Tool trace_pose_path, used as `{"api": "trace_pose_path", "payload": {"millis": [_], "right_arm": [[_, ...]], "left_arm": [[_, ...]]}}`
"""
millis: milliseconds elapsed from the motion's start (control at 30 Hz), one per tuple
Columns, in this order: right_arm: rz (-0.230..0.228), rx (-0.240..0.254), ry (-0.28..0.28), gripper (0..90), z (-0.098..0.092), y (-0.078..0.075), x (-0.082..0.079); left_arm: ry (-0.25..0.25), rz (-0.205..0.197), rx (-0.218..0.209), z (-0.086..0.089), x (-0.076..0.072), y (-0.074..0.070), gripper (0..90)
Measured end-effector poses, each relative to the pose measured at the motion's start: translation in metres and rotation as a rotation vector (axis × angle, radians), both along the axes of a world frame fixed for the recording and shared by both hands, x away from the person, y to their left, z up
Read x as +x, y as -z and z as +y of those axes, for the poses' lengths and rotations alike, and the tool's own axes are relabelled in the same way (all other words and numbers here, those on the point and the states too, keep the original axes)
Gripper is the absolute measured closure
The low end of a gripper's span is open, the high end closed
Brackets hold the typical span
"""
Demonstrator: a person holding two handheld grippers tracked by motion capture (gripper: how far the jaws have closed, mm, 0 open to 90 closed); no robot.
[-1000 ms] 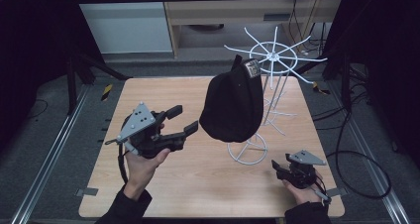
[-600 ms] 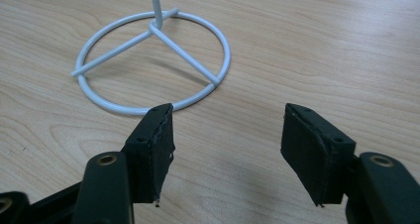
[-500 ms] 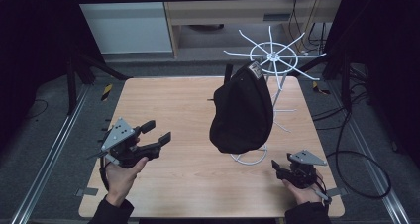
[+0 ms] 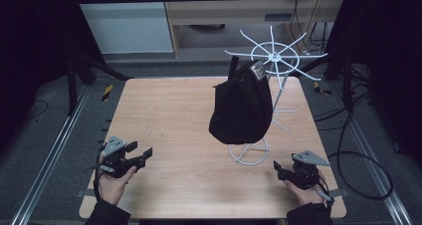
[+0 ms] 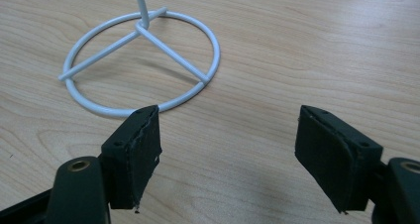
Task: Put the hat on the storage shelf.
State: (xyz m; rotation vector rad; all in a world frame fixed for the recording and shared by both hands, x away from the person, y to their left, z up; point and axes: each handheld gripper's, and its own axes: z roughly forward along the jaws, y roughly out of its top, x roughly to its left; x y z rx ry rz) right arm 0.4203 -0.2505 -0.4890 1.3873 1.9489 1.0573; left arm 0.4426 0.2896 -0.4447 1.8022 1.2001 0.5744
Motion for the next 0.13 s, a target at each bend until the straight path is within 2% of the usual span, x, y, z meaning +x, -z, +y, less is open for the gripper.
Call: {"api": "trace_pose_path", "payload": {"millis": [67,133], "right_arm": [[-0.001,0.0,0.001,25.8,-0.0002,0.0001,0.0],[-0.004,-0.001,-0.001,25.8,-0.0006,0.0002,0.0002]], "left_arm": [[-0.025,0.025,0.006,0.0065,0.0006,0.0077,31.5],[-0.051,0.031,0.019,0.011,0.0015,0.0121,31.5]]}}
